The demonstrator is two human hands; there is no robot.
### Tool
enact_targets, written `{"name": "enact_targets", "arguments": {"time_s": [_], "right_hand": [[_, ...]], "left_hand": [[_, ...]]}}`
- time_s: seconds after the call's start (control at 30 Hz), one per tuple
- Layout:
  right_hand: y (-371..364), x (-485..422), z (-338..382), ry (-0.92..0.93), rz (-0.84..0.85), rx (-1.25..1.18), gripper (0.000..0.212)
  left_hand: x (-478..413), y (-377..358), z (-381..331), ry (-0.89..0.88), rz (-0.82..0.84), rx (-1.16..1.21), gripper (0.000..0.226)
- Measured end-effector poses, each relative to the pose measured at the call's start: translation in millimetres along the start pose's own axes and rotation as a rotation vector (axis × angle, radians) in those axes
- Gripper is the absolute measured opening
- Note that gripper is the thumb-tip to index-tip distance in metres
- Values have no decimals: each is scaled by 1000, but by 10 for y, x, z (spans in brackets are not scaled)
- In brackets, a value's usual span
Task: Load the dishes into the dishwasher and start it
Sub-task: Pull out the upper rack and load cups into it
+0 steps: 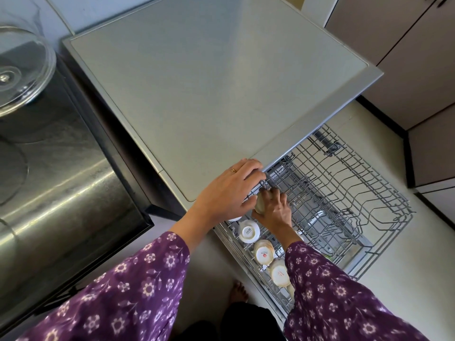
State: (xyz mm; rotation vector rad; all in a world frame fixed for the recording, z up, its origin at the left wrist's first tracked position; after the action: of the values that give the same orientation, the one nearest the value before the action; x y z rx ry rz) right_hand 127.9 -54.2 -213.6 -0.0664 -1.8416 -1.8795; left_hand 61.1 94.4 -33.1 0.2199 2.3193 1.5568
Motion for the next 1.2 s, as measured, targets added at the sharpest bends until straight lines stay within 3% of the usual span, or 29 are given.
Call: {"name": "enact_targets", "arguments": {"time_s": [0.17,0.73,1.2], "right_hand": [[-65,-10,48,-40,28,-75,75],[-30,-108,17,-68,154,-111,98],[4,-171,3,-89,154,-206,84]], "left_hand": [[2,0,3,-1,-4,-12,38],[5,-14,1,-18,-21,-19,39],[21,-6,-11,-32,-46,-33,37]]}}
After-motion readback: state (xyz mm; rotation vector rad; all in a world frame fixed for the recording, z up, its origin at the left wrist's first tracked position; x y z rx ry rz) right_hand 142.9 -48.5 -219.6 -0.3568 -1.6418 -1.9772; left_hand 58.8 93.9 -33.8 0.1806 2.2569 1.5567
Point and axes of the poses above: each hand's wrist, its own x-axis away from the middle knuckle, its own y-axis out of the back of the hand, z = x × y, the point moved 3 cm from there along -x, towards the middle knuckle, and after that the axes turned 11 degrees about -y, right-handed, at the moved point
